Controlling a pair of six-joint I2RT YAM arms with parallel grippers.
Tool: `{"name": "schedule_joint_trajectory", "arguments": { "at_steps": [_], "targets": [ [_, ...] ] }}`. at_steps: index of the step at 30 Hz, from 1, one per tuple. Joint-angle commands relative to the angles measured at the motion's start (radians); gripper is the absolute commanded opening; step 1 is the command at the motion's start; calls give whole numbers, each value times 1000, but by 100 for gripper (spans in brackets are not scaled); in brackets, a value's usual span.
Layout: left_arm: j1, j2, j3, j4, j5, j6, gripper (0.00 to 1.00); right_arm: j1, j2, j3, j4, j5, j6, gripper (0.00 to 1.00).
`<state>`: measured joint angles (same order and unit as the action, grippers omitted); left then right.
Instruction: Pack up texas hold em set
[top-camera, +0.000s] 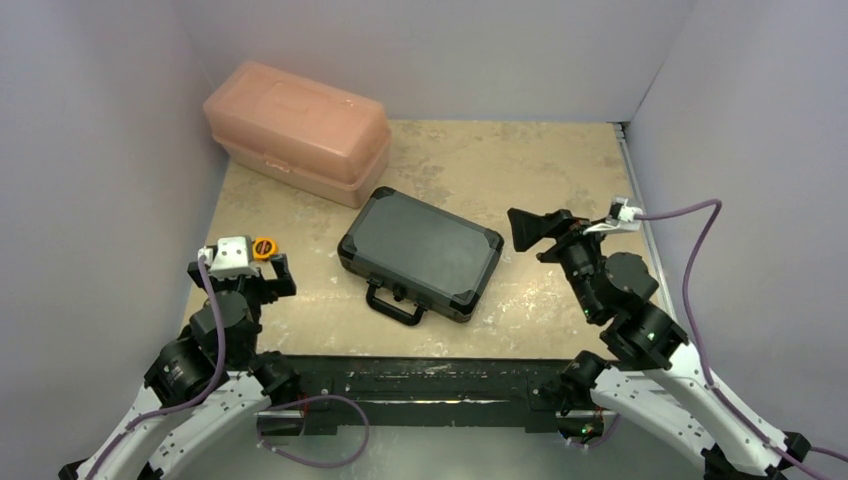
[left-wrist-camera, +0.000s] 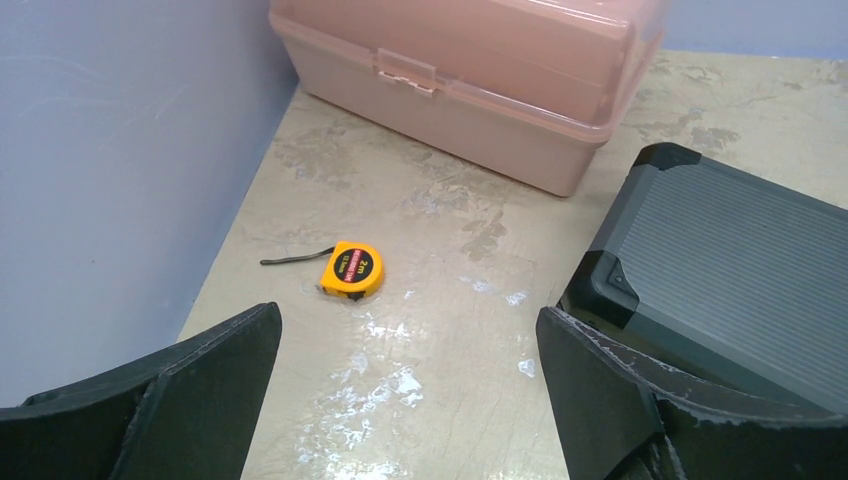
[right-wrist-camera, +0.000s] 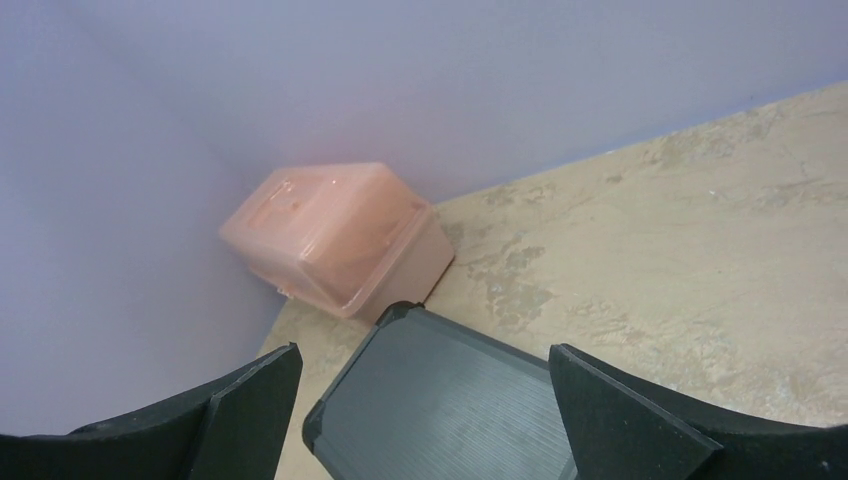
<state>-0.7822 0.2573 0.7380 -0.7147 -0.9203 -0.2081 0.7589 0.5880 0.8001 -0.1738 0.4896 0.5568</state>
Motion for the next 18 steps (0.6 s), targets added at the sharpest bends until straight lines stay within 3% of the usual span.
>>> {"name": "schedule_joint_trajectory", "arguments": {
  "at_steps": [1,18],
  "targets": [
    [-6,-17,-2,16,-14,11,100,-2,-59,-24,-36,64,27,99],
    [-5,-11,-1,12,1,22,100,-1,-68,-30,-83,79,79,99]
  ]
}}
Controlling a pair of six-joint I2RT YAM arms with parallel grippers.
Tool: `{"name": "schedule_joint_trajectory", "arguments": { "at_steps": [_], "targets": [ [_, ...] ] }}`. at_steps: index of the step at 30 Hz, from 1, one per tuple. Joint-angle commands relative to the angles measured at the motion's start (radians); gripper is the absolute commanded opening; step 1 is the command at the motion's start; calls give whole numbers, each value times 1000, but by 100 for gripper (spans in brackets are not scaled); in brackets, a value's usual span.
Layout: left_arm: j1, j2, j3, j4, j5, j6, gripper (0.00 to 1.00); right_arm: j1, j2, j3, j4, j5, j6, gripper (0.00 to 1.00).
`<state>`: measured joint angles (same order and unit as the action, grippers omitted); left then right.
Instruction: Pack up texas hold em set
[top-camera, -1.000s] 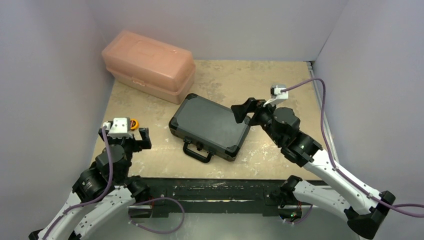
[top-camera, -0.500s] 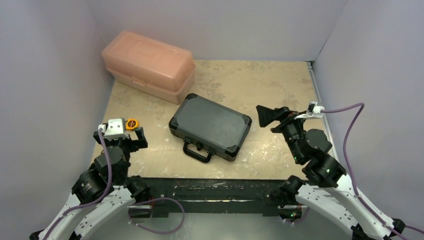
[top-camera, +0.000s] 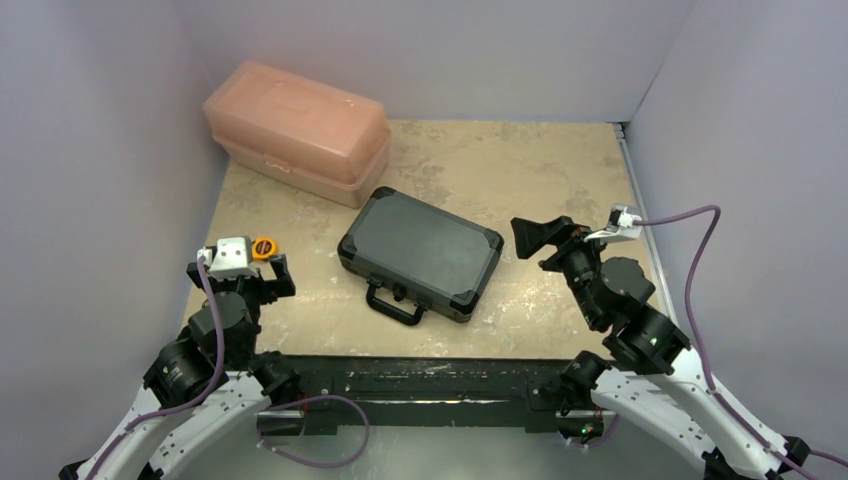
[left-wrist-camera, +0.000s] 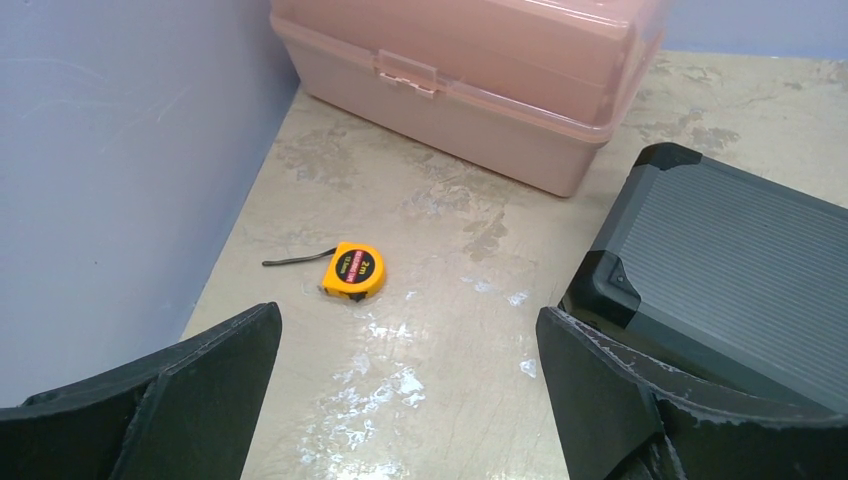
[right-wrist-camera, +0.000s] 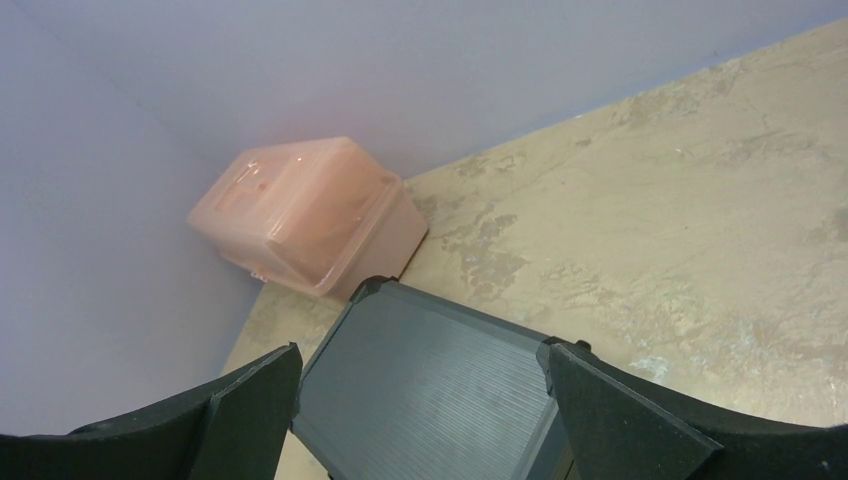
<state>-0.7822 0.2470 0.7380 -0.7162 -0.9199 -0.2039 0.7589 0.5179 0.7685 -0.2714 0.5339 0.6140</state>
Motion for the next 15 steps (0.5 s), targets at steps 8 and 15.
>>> {"name": "schedule_joint_trajectory", "arguments": {
  "at_steps": [8,15],
  "targets": [
    [-5,0,-2,13,1,20,100,-1,0,4,3,30,34,99],
    [-6,0,-1,12,3,21,100,-2,43,44,-44,64,22,99]
  ]
}}
